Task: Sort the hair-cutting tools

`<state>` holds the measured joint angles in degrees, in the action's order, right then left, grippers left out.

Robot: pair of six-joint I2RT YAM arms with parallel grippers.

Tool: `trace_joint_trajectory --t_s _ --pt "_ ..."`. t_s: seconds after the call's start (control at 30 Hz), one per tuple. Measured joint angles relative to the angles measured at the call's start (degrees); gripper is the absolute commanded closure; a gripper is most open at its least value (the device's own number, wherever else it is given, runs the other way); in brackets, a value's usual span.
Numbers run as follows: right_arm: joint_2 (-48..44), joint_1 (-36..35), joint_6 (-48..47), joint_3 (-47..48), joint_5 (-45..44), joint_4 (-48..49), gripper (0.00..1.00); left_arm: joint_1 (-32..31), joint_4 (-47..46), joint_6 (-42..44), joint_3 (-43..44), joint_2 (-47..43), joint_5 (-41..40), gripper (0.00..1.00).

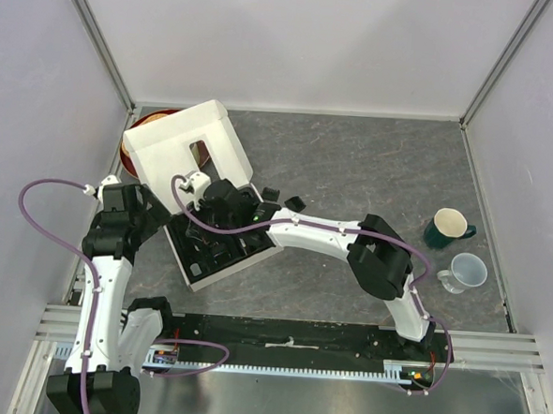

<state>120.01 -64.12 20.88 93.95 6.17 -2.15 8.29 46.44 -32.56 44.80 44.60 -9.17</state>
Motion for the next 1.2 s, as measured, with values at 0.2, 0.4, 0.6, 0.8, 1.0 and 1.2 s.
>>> trace_joint_trajectory --t_s 0.2,0.4,0.6,0.8,1.0,1.2 --pt "1.5 0.0 -17.5 5.9 3.0 -5.7 0.95 0.0 1.3 -0.7 0.4 0.0 -2.9 0.04" --pt "4.9 0.0 -30.4 8.7 2.1 -9.4 0.95 0.0 3.4 -1.8 2.4 0.1 -7.2 0.04" --pt "8.8 -0.1 -38.2 11.1 1.1 -12.7 0.92 0.0 3.4 -2.2 4.1 0.9 -8.3 0.03" --pt "9.7 0.0 -40.9 13.1 -0.7 -13.6 0.79 0.3 3.0 -2.3 4.1 1.8 -7.3 0.03" --pt "10.5 0.2 -41.7 13.8 -2.0 -13.6 0.58 0.6 2.3 -2.6 4.1 3.8 -6.6 0.03" --pt "11.0 0.3 -40.0 14.3 -2.4 -13.3 0.44 0.8 1.3 -2.9 4.1 4.9 -6.6 0.03"
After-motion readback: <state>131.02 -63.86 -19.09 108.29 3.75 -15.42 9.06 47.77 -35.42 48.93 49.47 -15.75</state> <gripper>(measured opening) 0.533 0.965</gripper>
